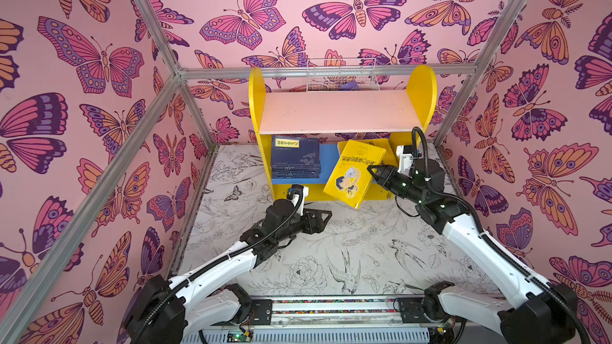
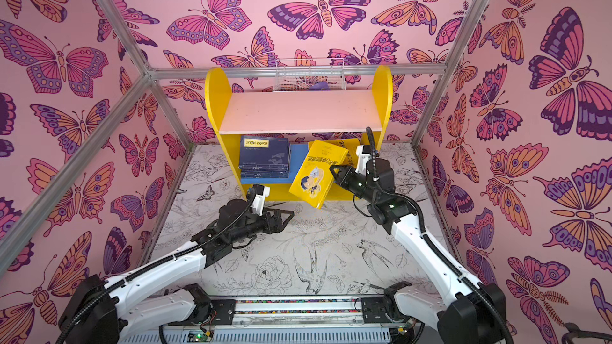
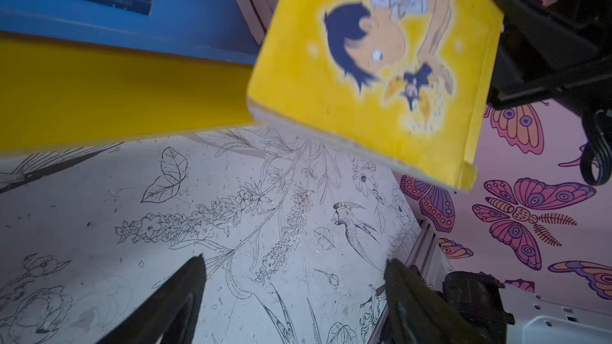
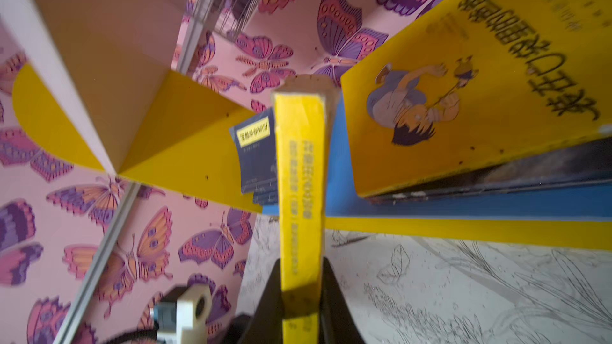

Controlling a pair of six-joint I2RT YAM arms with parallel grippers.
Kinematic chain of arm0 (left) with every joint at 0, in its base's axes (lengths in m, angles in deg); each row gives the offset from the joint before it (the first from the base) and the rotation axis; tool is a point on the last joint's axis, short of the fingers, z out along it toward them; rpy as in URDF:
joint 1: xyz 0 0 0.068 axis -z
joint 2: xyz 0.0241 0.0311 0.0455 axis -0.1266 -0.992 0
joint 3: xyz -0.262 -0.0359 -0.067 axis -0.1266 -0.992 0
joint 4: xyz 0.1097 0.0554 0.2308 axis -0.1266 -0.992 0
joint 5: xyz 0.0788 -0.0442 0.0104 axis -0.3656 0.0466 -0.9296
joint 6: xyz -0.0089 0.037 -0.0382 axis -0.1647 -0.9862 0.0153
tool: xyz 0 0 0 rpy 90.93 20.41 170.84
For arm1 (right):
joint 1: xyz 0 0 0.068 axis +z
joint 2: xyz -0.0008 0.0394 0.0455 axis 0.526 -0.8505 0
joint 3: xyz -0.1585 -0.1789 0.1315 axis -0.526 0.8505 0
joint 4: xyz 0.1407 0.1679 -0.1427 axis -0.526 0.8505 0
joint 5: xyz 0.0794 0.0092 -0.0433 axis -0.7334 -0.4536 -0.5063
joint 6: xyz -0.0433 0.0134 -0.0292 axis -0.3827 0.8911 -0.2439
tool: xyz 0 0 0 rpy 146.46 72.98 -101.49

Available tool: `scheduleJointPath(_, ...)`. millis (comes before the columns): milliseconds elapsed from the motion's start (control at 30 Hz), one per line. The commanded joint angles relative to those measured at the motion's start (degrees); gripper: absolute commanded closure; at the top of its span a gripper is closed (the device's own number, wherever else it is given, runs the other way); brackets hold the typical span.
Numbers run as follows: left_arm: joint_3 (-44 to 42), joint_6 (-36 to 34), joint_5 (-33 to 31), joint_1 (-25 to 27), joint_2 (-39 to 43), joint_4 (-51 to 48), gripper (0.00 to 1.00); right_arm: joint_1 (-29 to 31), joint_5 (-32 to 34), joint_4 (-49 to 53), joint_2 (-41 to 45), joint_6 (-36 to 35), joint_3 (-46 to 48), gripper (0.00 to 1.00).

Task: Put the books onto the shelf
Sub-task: 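Carry the yellow book onto the shelf stack with the right gripper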

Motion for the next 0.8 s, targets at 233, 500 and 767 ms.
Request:
scheduleJointPath(233, -1.7, -1.92, 0.34, 0.81, 2.14, -1.43, 0.13, 0.11, 22.64, -22.45, -3.77, 17.68, -1.18, 1.0)
scheduleJointPath(500, -2.39, -2.95, 0.7, 1.38, 3.67, -1.44, 0.13, 1.66, 32.07, -26.08, -10.77, 25.09, -0.52, 1.0)
scheduleJointPath(767, -2.62, -3.68, 0.69, 1.42, 4.73, -2.64, 0.13, 2.67, 36.65, -26.26, -16.03, 28.87, -2.49, 0.98)
